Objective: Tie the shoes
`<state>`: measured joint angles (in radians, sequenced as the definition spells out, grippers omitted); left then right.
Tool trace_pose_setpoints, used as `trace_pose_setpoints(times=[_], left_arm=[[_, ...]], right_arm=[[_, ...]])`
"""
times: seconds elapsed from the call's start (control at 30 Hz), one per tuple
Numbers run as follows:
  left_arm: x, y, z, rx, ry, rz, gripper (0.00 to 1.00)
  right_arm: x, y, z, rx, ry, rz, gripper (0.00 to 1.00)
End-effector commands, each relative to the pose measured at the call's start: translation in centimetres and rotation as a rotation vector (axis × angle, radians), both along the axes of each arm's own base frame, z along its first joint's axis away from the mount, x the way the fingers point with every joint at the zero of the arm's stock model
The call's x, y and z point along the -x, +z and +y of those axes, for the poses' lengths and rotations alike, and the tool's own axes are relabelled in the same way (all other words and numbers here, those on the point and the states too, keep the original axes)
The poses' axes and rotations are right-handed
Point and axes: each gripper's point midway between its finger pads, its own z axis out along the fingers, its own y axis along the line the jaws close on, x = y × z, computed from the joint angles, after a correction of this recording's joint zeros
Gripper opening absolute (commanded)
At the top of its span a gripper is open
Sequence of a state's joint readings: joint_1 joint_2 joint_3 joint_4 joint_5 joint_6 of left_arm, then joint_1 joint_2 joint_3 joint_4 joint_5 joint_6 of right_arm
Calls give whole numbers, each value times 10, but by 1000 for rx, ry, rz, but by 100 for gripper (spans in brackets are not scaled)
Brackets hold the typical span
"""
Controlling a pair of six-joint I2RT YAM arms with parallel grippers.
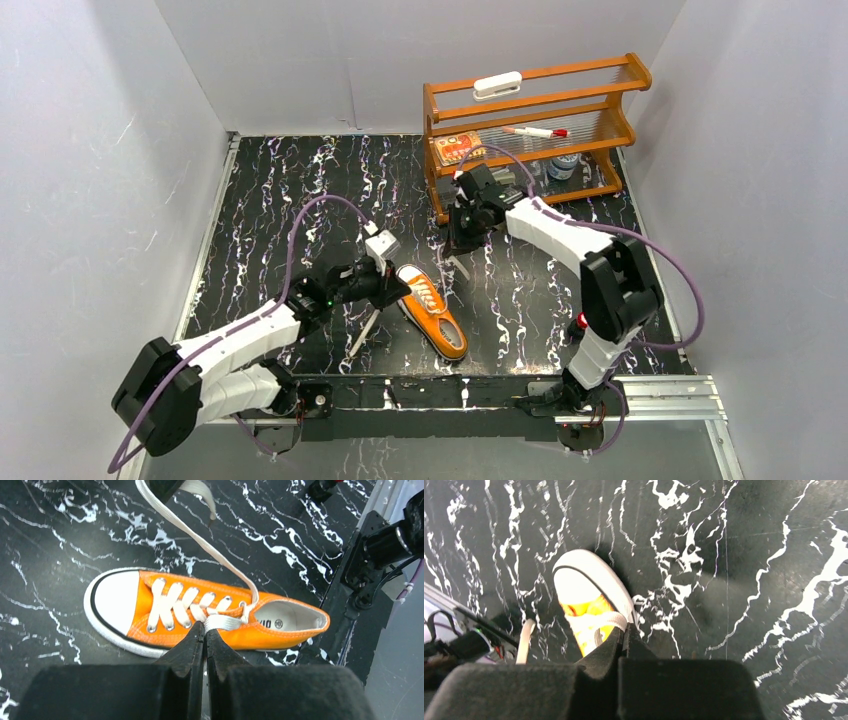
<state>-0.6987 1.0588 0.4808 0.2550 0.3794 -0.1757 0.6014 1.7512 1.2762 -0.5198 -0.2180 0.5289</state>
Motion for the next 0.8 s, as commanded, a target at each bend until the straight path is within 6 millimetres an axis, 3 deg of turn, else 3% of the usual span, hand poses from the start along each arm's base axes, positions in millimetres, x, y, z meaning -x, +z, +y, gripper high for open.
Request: trace_pose_setpoints(times=[0.0,0.13,0.27,0.33,0.47,0.6,0.77], left_arm=[[-17,25,-20,65,-19,-82,0],[-34,4,-17,-27,96,46,0],[-20,-14,-19,28,186,264,0],[-15,-27,-13,48,281,376,0],[-7,-51,-1,8,382,498,0],[1,-79,1,-7,431,606,0],[-18,-99,-6,23,469,574,0]], right_arm=[[14,51,-10,-21,105,-80,0],[41,42,-24,-11,113,-24,0],[74,6,-38,-4,150,58,0],[84,-6,-33,-38,186,110,0],[76,-24,-23,-64,146,128,0],[73,-34,2,-151,112,197,0],[57,-33,26,-254,18,199,0]])
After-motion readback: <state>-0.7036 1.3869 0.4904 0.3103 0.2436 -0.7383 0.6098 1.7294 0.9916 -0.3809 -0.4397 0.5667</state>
